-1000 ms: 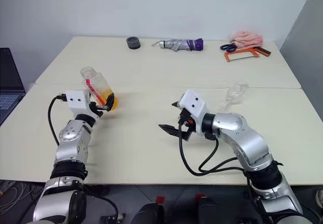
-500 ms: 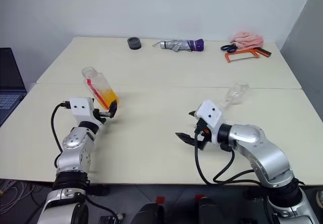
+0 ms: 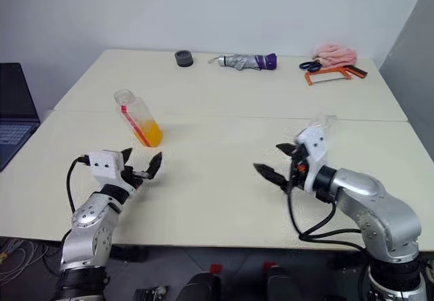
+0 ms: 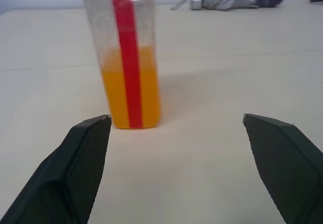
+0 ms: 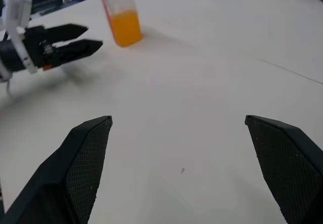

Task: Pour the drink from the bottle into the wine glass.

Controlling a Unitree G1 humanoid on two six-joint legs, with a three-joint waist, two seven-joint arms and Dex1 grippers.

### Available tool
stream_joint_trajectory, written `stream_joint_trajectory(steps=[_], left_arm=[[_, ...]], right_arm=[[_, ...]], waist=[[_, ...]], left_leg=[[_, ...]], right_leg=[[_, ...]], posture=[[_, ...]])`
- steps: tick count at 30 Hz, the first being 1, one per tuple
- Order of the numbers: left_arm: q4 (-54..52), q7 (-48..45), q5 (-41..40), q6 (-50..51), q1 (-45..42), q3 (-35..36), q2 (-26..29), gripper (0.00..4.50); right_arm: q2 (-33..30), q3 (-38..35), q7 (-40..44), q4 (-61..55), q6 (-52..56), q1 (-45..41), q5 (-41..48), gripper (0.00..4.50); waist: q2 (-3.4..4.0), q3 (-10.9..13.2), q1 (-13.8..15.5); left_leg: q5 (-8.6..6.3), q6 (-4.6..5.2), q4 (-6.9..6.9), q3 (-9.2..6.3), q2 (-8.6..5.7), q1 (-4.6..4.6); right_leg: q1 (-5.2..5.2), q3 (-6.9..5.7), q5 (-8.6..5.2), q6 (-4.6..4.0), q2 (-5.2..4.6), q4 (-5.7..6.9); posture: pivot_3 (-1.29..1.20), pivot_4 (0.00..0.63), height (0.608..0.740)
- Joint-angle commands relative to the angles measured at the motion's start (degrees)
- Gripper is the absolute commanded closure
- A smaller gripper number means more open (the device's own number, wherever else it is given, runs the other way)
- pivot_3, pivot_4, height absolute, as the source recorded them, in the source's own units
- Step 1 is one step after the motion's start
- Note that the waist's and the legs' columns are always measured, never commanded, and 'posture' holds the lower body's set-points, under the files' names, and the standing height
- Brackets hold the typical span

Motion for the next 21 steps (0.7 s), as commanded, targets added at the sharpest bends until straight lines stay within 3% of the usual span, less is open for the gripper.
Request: stream_joint_trajectory(steps=[1,8,15,21], left_arm=[[-5.4,-7.1,-3.1,2.5,-1.5,-2.8,2.5,0.03],[-3.7,-26.1,-8.8,9.8,-10.9,-8.2,10.7,0.03],[-4.0,-40.9,-10.6,14.2,-16.3,-13.8,16.7,0.03],[-4.2,-42.5,-10.3,14.8,-17.0,-14.5,16.5,0.03]], right_arm=[[1.8,-10.1,-6.7,5.0,10.1,-4.0,6.8,0.0],[3.4,-19.9,-14.4,28.7,16.8,-16.6,7.2,0.0],[0.1,-17.6,-9.9,53.5,9.0,-24.6,2.9,0.0],[-1.8,-14.9,-4.8,67.4,1.8,-30.3,-0.5,0.0]], waist=[[0.0,0.0,0.0],[0.06,0.0,-0.3],[0.1,0.0,-0.9],[0.17,0.1,-1.6]], left_leg=[[0.0,0.0,0.0,0.01,-0.01,0.01],[0.0,0.01,-0.09,0.32,-0.01,0.12],[-0.01,0.02,-0.21,0.49,0.02,0.14],[-0.01,0.03,-0.19,0.49,0.08,0.13]], right_leg=[[0.01,0.01,0.0,0.0,0.0,0.0],[-0.02,0.1,0.0,0.0,0.35,0.01],[-0.04,0.17,-0.01,-0.03,0.41,-0.04],[-0.06,0.19,-0.01,-0.03,0.4,-0.04]], posture=[[0.0,0.15,0.74],[0.0,0.15,0.74],[0.0,0.15,0.74],[0.0,0.15,0.74]])
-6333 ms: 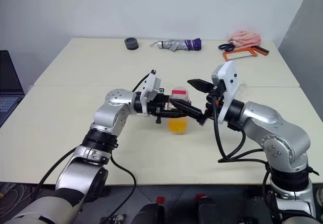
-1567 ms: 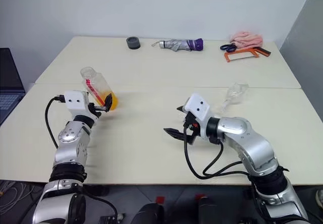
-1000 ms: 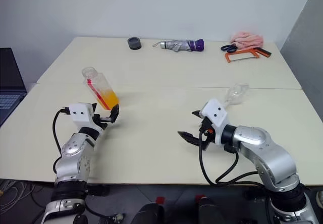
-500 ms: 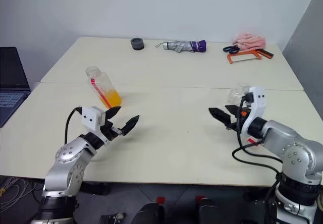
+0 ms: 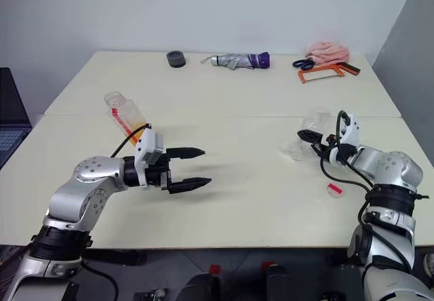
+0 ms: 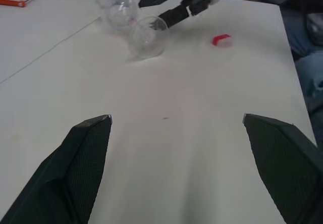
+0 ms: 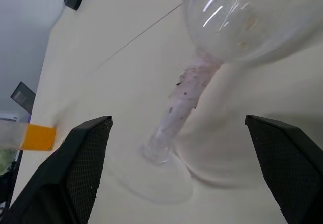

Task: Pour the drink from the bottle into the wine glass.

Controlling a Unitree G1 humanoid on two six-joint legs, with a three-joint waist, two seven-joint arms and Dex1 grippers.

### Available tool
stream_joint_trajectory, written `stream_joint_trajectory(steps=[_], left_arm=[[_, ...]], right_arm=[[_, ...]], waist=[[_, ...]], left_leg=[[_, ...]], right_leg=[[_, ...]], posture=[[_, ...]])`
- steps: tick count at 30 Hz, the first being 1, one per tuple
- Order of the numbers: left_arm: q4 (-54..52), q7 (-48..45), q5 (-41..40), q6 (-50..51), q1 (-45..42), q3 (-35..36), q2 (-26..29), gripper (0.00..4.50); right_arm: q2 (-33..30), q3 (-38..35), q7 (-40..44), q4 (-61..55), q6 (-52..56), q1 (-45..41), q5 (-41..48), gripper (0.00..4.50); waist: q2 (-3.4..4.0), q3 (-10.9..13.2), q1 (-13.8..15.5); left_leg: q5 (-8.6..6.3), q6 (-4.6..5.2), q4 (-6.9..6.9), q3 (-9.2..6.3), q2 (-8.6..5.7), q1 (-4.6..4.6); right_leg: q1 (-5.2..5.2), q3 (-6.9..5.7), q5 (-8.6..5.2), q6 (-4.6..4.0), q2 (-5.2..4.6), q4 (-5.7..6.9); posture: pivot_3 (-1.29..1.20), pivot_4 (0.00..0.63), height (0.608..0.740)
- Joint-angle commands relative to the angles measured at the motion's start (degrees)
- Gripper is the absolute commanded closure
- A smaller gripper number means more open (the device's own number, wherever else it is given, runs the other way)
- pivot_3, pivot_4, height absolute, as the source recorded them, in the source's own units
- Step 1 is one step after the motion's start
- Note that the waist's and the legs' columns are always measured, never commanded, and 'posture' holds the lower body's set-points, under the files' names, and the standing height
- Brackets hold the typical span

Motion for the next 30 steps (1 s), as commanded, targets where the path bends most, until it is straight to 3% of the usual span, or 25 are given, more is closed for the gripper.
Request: stream_joint_trajectory(steps=[1,14,26,27,30], left_arm=[[-1.6,-0.7,-0.5,0.2,-0.7,0.0,0.0,0.03],[-0.5,-1.1,0.1,0.2,-1.7,-0.7,-1.5,0.03],[0.2,-1.3,1.3,-1.2,-0.8,-0.7,-2.2,0.0],[0.1,-1.2,1.3,-1.1,-0.7,-0.6,-2.2,0.0],[0.0,-0.9,1.3,-1.0,-0.3,-0.6,-2.3,0.0]], right_arm=[[-1.5,0.5,3.7,5.7,-4.3,-3.7,-1.0,0.0],[-0.2,4.8,10.1,25.7,-15.9,-12.1,-7.3,0.0],[0.8,2.8,11.9,30.2,-17.8,-14.6,-7.3,4.03],[0.7,3.0,12.7,28.7,-17.2,-14.4,-7.0,4.27],[1.2,3.5,13.3,23.4,-17.9,-13.0,-6.5,4.33]], waist=[[0.0,0.0,0.0],[0.0,0.0,-0.1],[0.01,0.0,-0.1],[0.01,0.0,0.0],[0.04,0.0,0.0]], left_leg=[[0.0,0.0,0.0,0.0,0.01,-0.01],[0.0,0.0,0.02,-0.02,0.02,-0.03],[0.0,-0.01,0.02,-0.03,0.03,-0.03],[0.0,-0.01,0.03,-0.04,0.03,-0.03],[0.0,-0.01,0.05,-0.1,0.04,-0.09]], right_leg=[[0.0,0.0,0.0,0.0,0.0,0.0],[-0.01,0.0,0.0,0.0,-0.03,0.0],[-0.01,0.02,0.0,0.0,-0.07,0.0],[0.0,0.01,0.0,0.0,-0.07,0.01],[0.0,-0.01,0.0,0.0,-0.1,0.01]], posture=[[0.0,0.15,0.74],[0.0,0.15,0.74],[0.0,0.15,0.74],[0.0,0.15,0.74],[0.0,0.15,0.74]])
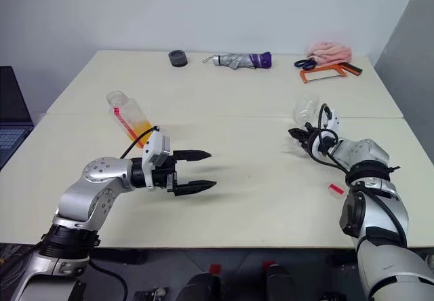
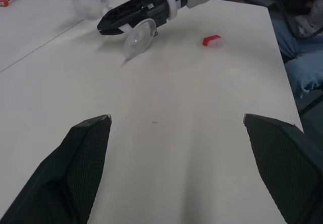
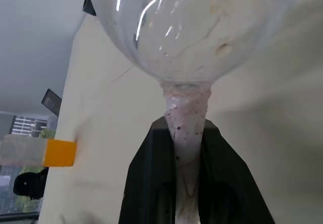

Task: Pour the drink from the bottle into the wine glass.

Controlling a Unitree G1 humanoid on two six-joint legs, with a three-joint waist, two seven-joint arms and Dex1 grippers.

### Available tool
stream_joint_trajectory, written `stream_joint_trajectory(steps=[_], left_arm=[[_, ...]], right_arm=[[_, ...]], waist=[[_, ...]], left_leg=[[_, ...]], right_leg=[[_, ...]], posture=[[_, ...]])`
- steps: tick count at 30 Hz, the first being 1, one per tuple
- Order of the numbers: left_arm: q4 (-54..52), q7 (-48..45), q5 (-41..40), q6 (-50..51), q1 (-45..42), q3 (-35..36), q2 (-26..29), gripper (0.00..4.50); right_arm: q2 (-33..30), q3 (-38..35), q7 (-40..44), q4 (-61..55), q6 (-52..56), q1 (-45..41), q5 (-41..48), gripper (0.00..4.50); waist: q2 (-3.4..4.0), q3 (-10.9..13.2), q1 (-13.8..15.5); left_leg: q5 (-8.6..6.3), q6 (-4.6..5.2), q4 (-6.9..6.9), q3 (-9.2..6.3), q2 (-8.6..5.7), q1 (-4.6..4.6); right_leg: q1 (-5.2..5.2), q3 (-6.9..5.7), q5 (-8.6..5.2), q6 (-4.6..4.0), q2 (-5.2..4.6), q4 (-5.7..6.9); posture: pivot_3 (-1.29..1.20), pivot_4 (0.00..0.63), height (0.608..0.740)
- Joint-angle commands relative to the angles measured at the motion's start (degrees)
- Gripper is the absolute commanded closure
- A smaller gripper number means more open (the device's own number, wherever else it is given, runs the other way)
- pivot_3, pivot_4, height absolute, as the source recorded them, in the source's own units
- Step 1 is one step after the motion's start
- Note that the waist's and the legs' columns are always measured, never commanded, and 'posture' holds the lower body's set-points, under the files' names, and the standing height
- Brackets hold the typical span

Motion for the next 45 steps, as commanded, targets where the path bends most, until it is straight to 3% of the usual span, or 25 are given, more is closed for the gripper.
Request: stream_joint_trajectory(steps=[1,8,14,21,33,39,45], left_arm=[[-1.1,0.2,-0.1,-0.7,0.2,0.6,0.0,0.0],[-0.8,0.7,0.2,-0.7,-0.2,0.3,-0.4,0.0],[0.0,0.3,0.7,-1.3,-0.5,-0.4,-0.7,0.0],[-0.3,0.9,0.8,-1.4,0.3,-0.1,-1.4,0.0],[-3.7,3.5,-0.2,0.8,2.2,1.2,-0.7,0.0],[-4.6,6.3,-0.4,1.3,2.5,2.6,-1.3,0.0],[-5.4,13.4,-1.9,3.2,3.3,8.8,-1.6,0.0]], right_arm=[[-0.1,-0.5,0.7,-9.0,-3.2,1.3,0.6,4.33],[5.5,4.8,-9.2,-22.0,-29.1,9.7,-10.5,4.33],[8.1,12.8,-8.5,-28.5,-38.2,19.0,-17.7,4.33],[10.5,16.3,-9.2,-39.4,-35.6,29.7,-18.3,4.33],[11.6,20.6,-8.5,-44.4,-38.6,39.9,-21.6,4.33],[11.8,21.8,-9.3,-44.0,-44.8,38.1,-24.3,4.33],[15.5,24.6,-8.5,-38.7,-54.3,27.6,-26.4,4.33]], waist=[[0.01,0.0,0.0],[0.02,0.0,-0.1],[0.02,0.0,-0.1],[0.02,0.0,-0.1],[-0.13,-0.2,-0.1],[-0.17,-0.3,-0.1],[-0.04,-0.1,-1.2]], left_leg=[[0.0,0.0,0.0,-0.02,0.01,-0.02],[0.0,-0.01,-0.02,-0.08,0.03,-0.06],[0.01,-0.02,-0.02,-0.12,0.05,-0.03],[0.01,-0.02,-0.02,-0.26,0.06,0.04],[0.0,-0.01,-0.03,-0.25,0.04,0.24],[0.0,0.0,-0.06,-0.21,0.04,0.48],[0.0,0.0,-0.12,-0.13,0.1,0.75]], right_leg=[[-0.01,0.0,0.0,0.0,-0.02,0.0],[-0.09,0.02,0.0,0.0,-0.04,0.02],[-0.1,0.03,0.0,0.0,-0.04,0.03],[-0.02,-0.01,0.0,0.0,-0.03,0.03],[0.12,0.02,-0.01,0.01,0.04,0.03],[0.27,0.04,-0.01,0.01,0.12,0.02],[0.41,0.11,-0.02,0.0,0.26,0.03]], posture=[[0.0,0.15,0.74],[0.0,0.15,0.74],[0.0,0.15,0.74],[0.0,0.15,0.74],[0.0,0.15,0.74],[0.0,0.15,0.74],[0.0,0.15,0.74]])
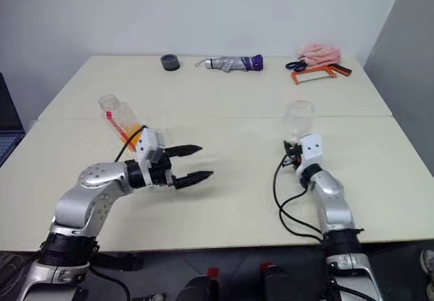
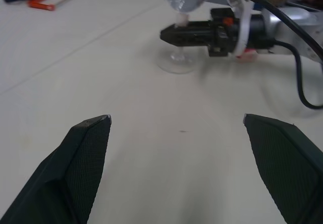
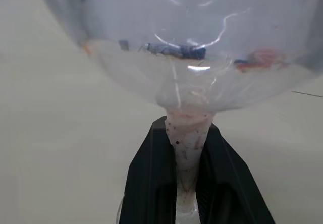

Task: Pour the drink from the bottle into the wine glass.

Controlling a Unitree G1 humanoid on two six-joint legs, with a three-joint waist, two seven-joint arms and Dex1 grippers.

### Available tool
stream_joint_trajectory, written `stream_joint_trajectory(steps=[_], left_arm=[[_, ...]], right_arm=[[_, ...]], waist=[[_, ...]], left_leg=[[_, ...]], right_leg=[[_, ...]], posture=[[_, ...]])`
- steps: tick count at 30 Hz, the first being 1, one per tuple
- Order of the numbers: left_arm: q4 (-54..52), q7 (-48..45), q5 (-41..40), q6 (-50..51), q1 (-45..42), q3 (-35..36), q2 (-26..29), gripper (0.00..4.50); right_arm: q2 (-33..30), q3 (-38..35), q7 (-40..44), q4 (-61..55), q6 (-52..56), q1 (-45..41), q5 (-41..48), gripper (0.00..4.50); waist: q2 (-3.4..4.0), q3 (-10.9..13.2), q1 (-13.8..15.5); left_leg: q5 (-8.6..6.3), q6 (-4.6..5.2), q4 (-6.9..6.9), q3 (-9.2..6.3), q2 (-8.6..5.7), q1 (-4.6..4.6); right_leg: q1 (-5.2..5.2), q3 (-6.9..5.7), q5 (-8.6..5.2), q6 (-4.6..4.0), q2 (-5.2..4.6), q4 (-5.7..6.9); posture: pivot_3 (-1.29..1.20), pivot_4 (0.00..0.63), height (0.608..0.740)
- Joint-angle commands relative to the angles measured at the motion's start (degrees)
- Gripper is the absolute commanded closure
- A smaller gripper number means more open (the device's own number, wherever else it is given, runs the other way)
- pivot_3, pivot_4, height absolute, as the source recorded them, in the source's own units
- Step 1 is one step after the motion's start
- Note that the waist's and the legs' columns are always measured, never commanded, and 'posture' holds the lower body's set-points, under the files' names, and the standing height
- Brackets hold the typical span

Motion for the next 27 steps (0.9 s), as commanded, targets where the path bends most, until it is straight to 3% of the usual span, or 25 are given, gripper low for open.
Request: stream_joint_trajectory(steps=[1,5,12,25,27], left_arm=[[-3.2,3.1,-1.7,1.1,0.5,4.2,0.6,0.0],[-6.5,5.3,-2.8,2.4,2.9,8.3,2.5,0.0],[-10.4,7.9,-4.1,3.3,5.7,12.7,4.2,0.0],[-12.9,9.4,-5.0,4.0,3.2,13.3,5.6,0.0],[-13.0,9.4,-5.2,4.1,2.6,13.1,5.5,0.0]], right_arm=[[2.4,3.1,1.1,3.8,-6.7,-7.4,-1.8,4.33],[7.4,5.5,3.6,19.2,-11.8,-18.4,-2.8,4.33],[11.7,5.8,7.0,38.2,-17.6,-27.0,-3.9,4.33],[13.5,5.3,8.1,44.8,-20.4,-27.8,-5.4,4.33],[13.4,5.2,7.9,44.4,-21.0,-27.4,-5.6,3.6]], waist=[[0.1,0.1,-0.4],[0.13,0.1,-0.7],[0.13,0.1,-0.3],[0.13,0.1,-0.6],[0.13,0.1,-0.6]], left_leg=[[0.0,0.0,0.0,0.01,0.02,-0.02],[0.01,-0.02,-0.02,0.06,0.05,-0.17],[0.01,-0.04,-0.05,0.0,-0.05,-0.29],[0.01,-0.05,-0.03,0.01,-0.02,-0.3],[0.01,-0.05,-0.03,0.01,-0.02,-0.29]], right_leg=[[-0.06,0.01,0.0,-0.01,0.01,0.03],[-0.25,0.05,0.01,-0.02,-0.06,0.06],[-0.28,0.0,0.01,-0.03,-0.38,0.01],[-0.32,0.0,0.01,-0.02,-0.34,0.04],[-0.32,0.0,0.01,-0.02,-0.34,0.04]], posture=[[0.0,0.15,0.74],[0.0,0.15,0.74],[0.0,0.15,0.74],[0.0,0.15,0.74],[0.0,0.15,0.74]])
